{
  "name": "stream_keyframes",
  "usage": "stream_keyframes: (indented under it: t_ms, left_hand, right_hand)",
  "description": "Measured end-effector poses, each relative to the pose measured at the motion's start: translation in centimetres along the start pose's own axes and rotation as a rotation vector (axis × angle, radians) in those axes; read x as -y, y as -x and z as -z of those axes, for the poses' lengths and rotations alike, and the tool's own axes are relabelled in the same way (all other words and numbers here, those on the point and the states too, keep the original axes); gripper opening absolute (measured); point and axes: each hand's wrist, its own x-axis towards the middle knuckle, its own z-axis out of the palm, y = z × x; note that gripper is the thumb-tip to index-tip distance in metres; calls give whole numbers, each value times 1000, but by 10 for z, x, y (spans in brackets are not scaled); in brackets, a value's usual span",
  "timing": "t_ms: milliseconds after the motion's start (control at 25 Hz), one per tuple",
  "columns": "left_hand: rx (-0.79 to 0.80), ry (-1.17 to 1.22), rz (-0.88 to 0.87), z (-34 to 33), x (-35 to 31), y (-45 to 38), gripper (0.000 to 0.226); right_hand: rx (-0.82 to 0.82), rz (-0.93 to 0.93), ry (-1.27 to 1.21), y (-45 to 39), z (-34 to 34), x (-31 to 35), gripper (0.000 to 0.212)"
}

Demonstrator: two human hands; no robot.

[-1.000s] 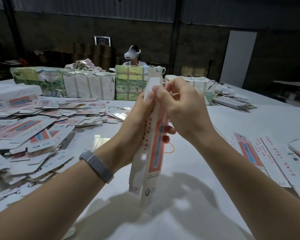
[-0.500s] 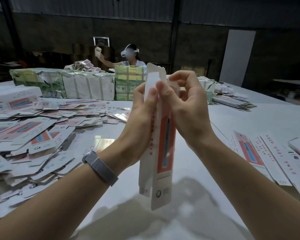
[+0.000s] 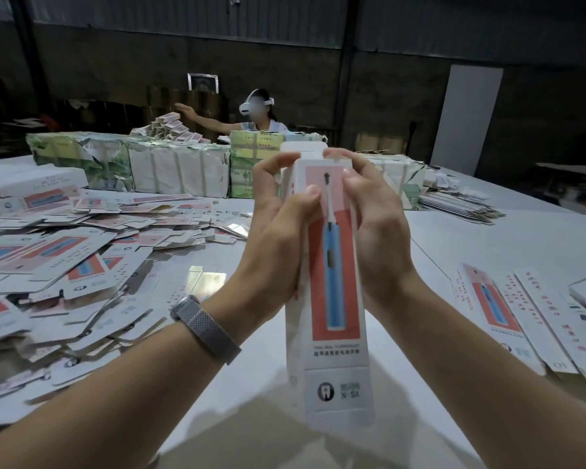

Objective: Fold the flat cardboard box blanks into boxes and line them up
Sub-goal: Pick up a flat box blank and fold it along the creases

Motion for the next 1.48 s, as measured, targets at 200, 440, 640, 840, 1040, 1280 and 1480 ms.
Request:
stream_keyframes:
  t_ms: [200,440,640,840,1040,1280,1480]
  left_hand:
    - [5,-13,100,3,3,-1,25]
    - [25,-8,56,0,7,0,28]
    - [36,-19,39,-1,6,0,20]
    - [45,-2,97,-1,4,-1,25]
    - [84,-55,149,0,1,0,19]
    - [67,-4,183,-3,-2,2,35]
    - [99,-40,197,0,-3,1,39]
  right_hand:
    - [-26,-10,91,-2,0,-2,19]
    - [16,-63,40,-5,2,-3,18]
    - [7,-76,70,-5,1,-4,18]
    - [-17,-62,64,-6,3,-2,17]
    - [-58,-86,-61,-9,6,-1,32]
    - [-25,-109,-32,-9,10,3,22]
    - [-39,-96,59,-10,8,4,18]
